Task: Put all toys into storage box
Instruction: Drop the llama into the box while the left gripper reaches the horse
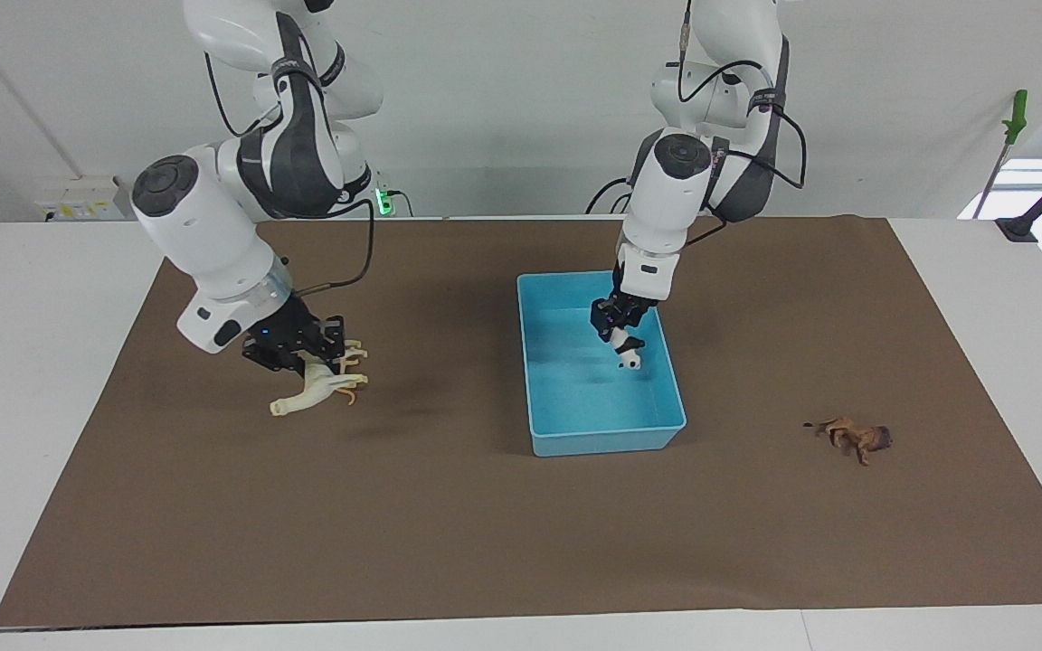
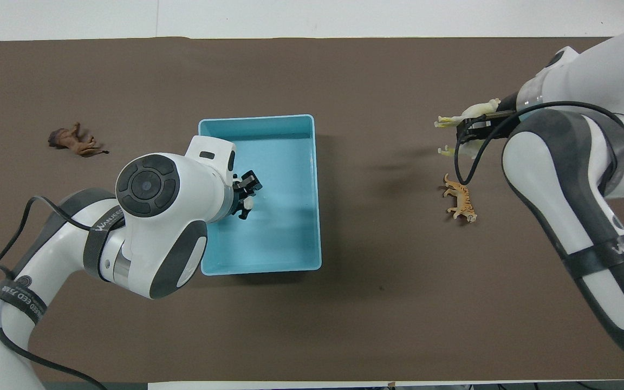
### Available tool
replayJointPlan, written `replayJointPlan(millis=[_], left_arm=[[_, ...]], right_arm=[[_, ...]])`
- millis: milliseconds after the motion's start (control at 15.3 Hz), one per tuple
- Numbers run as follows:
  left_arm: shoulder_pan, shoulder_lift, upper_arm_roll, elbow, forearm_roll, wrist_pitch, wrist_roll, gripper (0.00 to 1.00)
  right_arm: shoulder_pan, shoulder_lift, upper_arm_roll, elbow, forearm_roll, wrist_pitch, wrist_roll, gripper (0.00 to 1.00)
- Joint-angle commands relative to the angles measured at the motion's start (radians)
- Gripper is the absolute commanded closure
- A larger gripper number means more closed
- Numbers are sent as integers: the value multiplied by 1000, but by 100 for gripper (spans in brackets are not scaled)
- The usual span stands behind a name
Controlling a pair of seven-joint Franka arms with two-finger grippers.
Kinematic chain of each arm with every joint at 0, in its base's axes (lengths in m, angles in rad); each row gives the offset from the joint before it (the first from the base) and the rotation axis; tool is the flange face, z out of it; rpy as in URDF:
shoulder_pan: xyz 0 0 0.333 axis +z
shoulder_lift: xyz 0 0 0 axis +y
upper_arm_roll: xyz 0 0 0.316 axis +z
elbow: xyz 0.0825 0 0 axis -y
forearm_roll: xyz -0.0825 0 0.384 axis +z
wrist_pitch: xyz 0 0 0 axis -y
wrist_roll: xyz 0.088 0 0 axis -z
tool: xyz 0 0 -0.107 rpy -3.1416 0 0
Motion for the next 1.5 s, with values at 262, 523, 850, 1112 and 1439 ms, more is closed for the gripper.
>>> replayJointPlan(millis=[262, 523, 850, 1112, 1439], left_arm=[[262, -35, 29, 49, 0, -88, 5, 0], [438, 3, 26, 47, 2, 84, 86, 0], [589, 166, 27, 119, 2, 306, 160, 0], [614, 306, 58, 205, 23, 333, 140, 0], [650, 361, 72, 190, 26, 396, 7, 0]], right_arm=[[232, 47, -3, 113, 12, 35, 469, 100], [350, 58, -1, 114, 23, 159, 598, 99], [502, 222, -3, 222, 6, 308, 759, 90], [554, 254, -6, 238, -9, 299, 767, 0], [494, 183, -15, 261, -110, 70, 694, 0]])
